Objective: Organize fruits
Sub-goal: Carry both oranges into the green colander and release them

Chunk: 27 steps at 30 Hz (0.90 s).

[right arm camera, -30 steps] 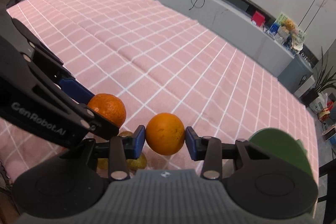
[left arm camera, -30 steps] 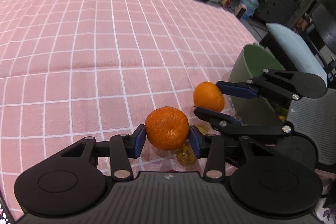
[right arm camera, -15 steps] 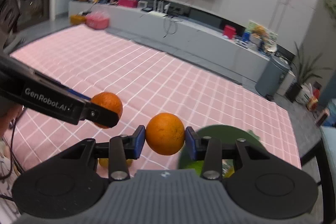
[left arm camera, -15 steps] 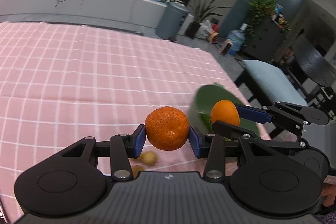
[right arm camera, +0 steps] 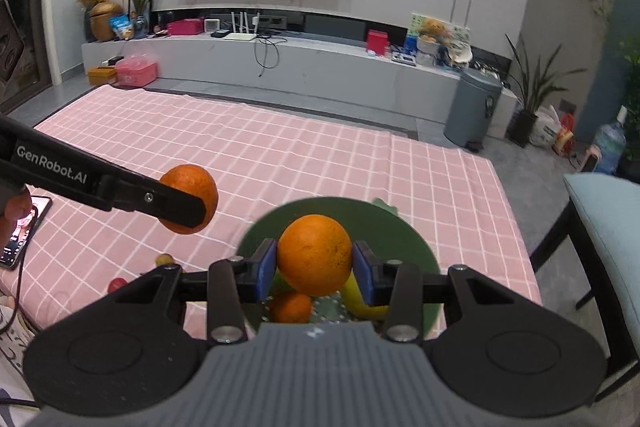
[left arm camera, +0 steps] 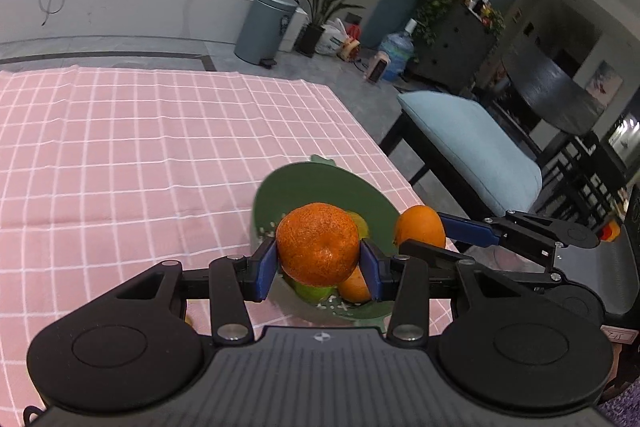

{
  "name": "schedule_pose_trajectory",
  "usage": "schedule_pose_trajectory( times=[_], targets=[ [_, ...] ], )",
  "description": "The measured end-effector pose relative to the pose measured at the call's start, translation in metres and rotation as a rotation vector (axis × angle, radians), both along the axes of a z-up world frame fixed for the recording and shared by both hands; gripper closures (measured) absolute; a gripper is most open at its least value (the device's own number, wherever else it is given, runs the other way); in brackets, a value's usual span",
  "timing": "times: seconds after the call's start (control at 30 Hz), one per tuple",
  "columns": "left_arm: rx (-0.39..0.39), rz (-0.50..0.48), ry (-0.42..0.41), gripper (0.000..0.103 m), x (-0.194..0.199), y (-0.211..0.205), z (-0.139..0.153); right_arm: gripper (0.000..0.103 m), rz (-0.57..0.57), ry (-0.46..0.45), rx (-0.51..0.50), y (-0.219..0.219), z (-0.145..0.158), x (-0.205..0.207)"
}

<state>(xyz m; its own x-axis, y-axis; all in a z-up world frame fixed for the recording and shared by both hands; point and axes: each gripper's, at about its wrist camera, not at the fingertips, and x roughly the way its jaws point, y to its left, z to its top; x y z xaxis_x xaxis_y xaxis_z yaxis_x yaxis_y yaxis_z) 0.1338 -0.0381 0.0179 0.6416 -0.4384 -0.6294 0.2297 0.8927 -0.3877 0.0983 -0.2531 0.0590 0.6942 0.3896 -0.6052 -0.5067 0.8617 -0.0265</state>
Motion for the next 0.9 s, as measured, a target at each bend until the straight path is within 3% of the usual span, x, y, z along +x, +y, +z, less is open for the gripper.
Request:
schedule_pose_trajectory(
  times=[0.47,0.6,0.9],
  targets=[
    [0.083,-0.069,0.103,0.053,0.039,-0.042,-0.026,0.065,0.0,0.16,-0.029,-0.009,-0.041,0.041],
    [0.068,-0.113,0.125,0.053,0.049,-0.055,-0.03,0.065,0.012,0.184,-0.034,-0.009,-0.05,0.048],
    [0.165,-0.203,0.181,0.053,0.062,-0.082,-0.042,0.065,0.048,0.179,-0.131,-0.01,-0.06,0.062]
  ],
)
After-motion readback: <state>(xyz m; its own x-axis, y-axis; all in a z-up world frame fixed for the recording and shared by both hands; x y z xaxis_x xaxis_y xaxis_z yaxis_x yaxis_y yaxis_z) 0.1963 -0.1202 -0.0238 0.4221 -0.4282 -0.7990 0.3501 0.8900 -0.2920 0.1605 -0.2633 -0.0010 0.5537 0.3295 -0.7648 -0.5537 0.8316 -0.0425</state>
